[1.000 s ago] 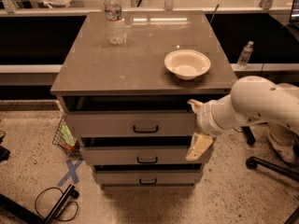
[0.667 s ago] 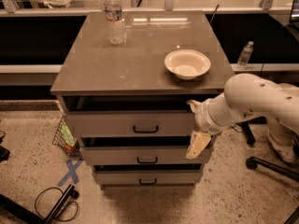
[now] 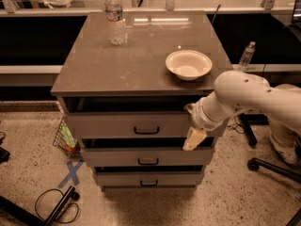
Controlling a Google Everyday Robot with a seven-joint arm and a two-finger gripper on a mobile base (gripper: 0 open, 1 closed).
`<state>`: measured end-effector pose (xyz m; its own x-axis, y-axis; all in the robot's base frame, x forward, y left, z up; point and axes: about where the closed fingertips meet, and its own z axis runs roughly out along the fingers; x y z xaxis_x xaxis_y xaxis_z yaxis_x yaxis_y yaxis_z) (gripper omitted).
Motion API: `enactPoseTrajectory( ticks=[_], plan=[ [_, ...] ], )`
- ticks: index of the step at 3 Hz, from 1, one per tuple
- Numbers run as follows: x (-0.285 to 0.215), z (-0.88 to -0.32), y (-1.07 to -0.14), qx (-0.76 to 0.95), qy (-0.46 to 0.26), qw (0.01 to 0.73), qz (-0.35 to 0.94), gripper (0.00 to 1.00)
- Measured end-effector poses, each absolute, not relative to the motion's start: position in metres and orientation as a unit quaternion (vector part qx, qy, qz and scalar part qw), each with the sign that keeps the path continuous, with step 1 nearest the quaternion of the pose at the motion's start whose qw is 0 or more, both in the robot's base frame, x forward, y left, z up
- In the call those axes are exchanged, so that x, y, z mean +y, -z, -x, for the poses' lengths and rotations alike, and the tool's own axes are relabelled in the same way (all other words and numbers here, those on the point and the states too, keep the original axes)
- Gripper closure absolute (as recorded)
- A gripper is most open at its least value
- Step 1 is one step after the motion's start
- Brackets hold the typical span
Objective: Open top drawer
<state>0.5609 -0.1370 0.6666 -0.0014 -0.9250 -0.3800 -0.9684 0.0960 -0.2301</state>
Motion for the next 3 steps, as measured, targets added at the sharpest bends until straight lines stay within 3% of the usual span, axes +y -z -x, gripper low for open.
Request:
enactPoseTrajectory(
  ticks=[3],
  plan=[
    [-0.138,-0.553,-0.663,0.714,-0.046,0.207,0.667,0.92]
  ],
)
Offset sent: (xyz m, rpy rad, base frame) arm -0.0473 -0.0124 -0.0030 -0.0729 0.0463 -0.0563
